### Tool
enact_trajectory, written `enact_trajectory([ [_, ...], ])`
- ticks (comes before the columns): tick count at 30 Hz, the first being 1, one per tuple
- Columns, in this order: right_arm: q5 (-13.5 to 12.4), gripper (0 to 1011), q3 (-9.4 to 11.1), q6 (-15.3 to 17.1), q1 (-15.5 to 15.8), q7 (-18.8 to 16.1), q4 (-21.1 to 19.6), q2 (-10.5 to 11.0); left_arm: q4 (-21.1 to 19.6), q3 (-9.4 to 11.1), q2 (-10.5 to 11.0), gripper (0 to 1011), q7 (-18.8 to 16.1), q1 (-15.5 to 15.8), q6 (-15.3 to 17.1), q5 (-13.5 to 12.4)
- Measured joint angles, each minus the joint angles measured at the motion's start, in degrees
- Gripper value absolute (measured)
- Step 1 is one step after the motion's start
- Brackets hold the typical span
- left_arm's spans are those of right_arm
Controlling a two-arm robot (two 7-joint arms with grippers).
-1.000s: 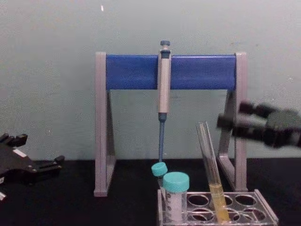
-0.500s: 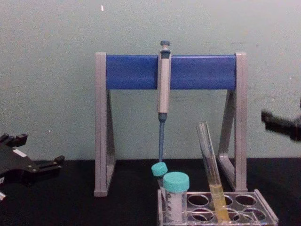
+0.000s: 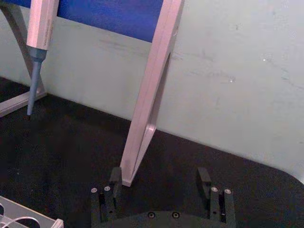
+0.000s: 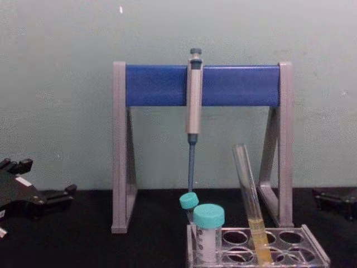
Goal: Pick up the test tube from the test tube rack, shake it, then place it back into the test tube rack.
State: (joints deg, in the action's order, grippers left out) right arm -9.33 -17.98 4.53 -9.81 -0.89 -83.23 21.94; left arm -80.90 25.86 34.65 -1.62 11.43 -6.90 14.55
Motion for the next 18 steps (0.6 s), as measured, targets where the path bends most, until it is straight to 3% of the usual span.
enact_trajectory([
  [18, 0.00, 1000, -0.18, -0.20, -0.06, -0.04, -0.15, 0.18, 0.00, 0.00, 0.00, 1002, 0.00, 0.00, 0.00, 0.00],
])
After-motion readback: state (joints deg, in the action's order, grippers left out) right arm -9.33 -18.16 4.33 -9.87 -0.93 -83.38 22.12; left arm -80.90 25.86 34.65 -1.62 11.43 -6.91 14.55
